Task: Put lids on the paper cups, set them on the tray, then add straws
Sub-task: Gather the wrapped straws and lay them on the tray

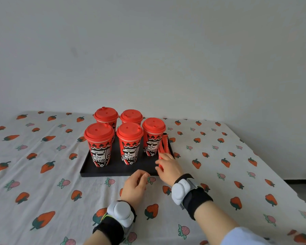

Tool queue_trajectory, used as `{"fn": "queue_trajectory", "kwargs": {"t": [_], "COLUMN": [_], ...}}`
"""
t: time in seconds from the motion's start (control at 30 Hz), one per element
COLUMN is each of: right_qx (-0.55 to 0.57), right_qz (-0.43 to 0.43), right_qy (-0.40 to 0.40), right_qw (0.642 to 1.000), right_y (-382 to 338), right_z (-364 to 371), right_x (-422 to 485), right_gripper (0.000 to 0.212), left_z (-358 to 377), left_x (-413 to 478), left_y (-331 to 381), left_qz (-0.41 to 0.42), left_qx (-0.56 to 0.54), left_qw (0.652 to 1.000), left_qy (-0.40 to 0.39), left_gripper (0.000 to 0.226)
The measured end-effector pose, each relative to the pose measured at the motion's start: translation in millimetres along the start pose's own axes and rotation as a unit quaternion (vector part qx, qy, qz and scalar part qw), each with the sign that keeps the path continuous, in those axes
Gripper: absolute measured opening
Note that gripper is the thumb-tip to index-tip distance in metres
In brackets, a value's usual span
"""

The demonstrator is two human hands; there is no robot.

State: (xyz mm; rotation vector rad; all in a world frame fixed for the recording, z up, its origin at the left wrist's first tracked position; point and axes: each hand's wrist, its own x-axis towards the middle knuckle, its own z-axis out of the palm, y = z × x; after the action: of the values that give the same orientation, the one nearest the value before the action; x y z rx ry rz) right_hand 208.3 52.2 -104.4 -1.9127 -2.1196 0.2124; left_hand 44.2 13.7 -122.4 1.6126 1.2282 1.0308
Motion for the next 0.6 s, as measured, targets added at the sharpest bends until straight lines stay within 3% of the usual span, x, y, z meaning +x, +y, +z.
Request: {"fn": "queue_trajectory", "kwargs": {"t": [0.13, 0.23, 0.33, 0.43, 0.53, 0.6], "right_qx": [-0.023, 0.081, 0.306, 0.364, 0.292, 0.255], "right_qz": [0.019, 0.027, 0.099, 0.205, 0.274, 0.278], "right_qy": [0.022, 0.029, 0.127, 0.231, 0.162, 0.115], "right_qw": [0.999, 0.996, 0.938, 0.879, 0.902, 0.919], "right_y": [5.4, 5.1, 2.5, 11.7, 29.1, 33.7], "right_z": [-0.4, -5.5, -12.5, -17.7, -13.8, -12.1], "right_x": [2.0, -2.4, -9.5, -15.7, -16.6, -11.5], "right_gripper": [0.028, 0.027, 0.029, 0.029, 0.027, 0.028], "left_z": [-1.3, -0.8, -3.5, -14.3, -25.0, -45.1], "left_x": [1.3, 0.8, 3.5, 5.3, 5.7, 6.2], "left_y": [-1.4, -1.0, -1.8, 2.5, 9.0, 8.8], "left_qz": [-0.005, -0.006, -0.029, -0.076, -0.106, -0.070], "left_qx": [0.009, 0.007, -0.060, -0.205, -0.332, -0.325], "left_qw": [1.000, 1.000, 0.998, 0.975, 0.935, 0.941], "left_qy": [0.002, -0.004, 0.001, 0.032, 0.059, 0.071], "left_gripper": [0.020, 0.020, 0.020, 0.024, 0.026, 0.031]}}
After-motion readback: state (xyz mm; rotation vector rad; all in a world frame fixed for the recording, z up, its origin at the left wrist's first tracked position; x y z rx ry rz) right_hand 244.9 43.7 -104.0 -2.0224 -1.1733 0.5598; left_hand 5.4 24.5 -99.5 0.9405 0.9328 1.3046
